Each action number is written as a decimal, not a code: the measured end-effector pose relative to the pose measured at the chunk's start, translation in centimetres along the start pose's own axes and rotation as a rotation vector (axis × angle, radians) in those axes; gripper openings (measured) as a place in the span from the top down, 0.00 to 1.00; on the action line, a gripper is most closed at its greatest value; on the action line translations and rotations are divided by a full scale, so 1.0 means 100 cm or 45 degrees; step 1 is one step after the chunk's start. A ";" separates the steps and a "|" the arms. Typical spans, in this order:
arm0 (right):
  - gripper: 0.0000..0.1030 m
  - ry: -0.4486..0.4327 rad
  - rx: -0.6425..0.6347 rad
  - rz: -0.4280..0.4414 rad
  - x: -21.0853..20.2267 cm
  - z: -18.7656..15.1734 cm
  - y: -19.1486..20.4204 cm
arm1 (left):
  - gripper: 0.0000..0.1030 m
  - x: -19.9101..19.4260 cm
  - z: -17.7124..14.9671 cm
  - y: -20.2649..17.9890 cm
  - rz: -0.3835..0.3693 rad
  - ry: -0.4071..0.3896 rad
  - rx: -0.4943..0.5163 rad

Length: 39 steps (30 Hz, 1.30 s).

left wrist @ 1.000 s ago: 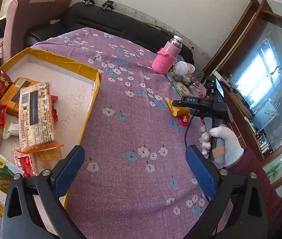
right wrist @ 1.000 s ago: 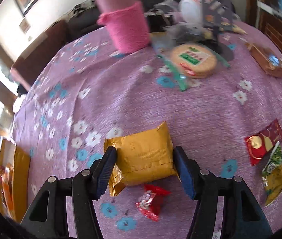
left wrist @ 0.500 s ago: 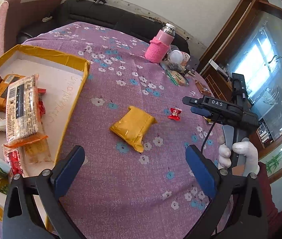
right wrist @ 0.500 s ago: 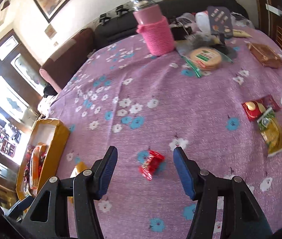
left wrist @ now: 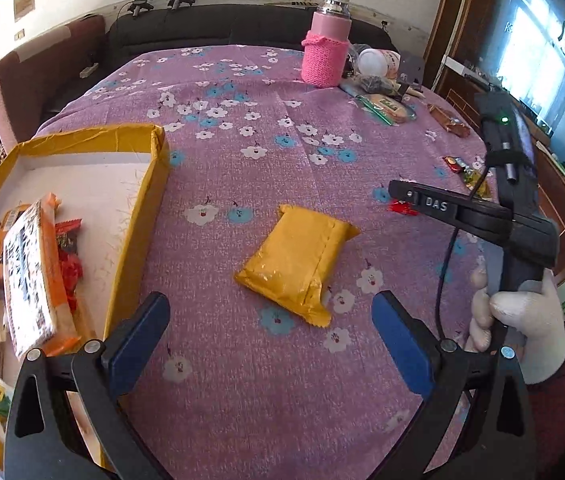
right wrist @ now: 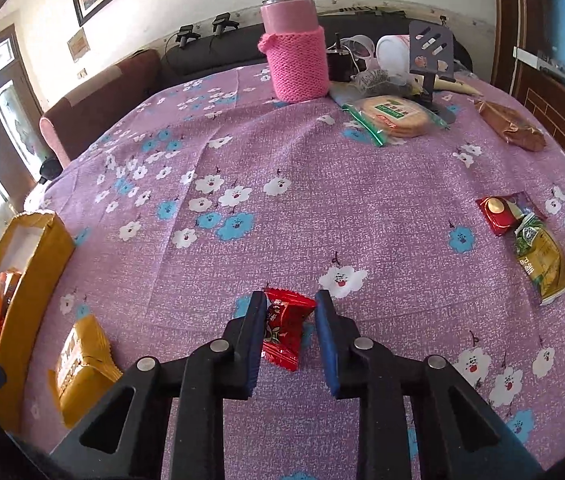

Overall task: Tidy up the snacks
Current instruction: 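Grasp the yellow wrapped cake with the left tool, then carry the yellow cake and red candy into the yellow tray and release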

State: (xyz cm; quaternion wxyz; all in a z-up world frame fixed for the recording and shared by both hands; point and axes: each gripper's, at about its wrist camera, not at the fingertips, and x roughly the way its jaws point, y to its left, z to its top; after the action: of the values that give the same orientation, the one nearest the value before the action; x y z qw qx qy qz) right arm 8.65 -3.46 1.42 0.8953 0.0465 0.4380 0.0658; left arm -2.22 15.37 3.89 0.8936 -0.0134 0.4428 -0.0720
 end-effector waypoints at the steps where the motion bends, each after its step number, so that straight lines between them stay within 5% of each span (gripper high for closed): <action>1: 0.78 -0.002 0.019 0.021 0.000 0.001 -0.004 | 0.02 0.006 0.004 -0.002 0.002 0.007 0.015; 14: 0.79 0.022 0.125 0.184 -0.002 0.003 -0.019 | 0.04 0.069 0.028 -0.019 -0.053 0.111 0.176; 16: 0.79 0.019 0.125 0.189 -0.002 0.002 -0.018 | 0.22 0.066 0.025 -0.023 -0.006 0.085 0.203; 17: 0.79 0.014 0.123 0.191 -0.003 0.002 -0.017 | 0.47 0.062 0.025 -0.024 -0.005 0.073 0.209; 18: 0.79 0.009 0.120 0.193 -0.004 0.002 -0.016 | 0.59 0.058 0.026 -0.022 -0.042 0.074 0.187; 28: 0.79 -0.070 0.049 0.228 -0.020 -0.001 0.002 | 0.59 -0.026 0.015 0.029 -0.163 -0.097 -0.111; 33: 0.79 -0.081 0.021 0.260 -0.028 0.000 0.019 | 0.59 -0.095 -0.002 0.085 -0.037 -0.243 -0.250; 39: 0.79 -0.052 -0.085 0.443 -0.059 -0.009 0.087 | 0.59 -0.124 -0.032 0.156 0.175 -0.279 -0.408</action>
State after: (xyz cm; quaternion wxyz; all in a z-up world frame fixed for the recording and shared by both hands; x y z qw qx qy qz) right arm 3.71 4.22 6.71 0.8803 0.0932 0.4026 0.2332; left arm -10.37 32.71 10.34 0.9257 -0.1329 0.3487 0.0625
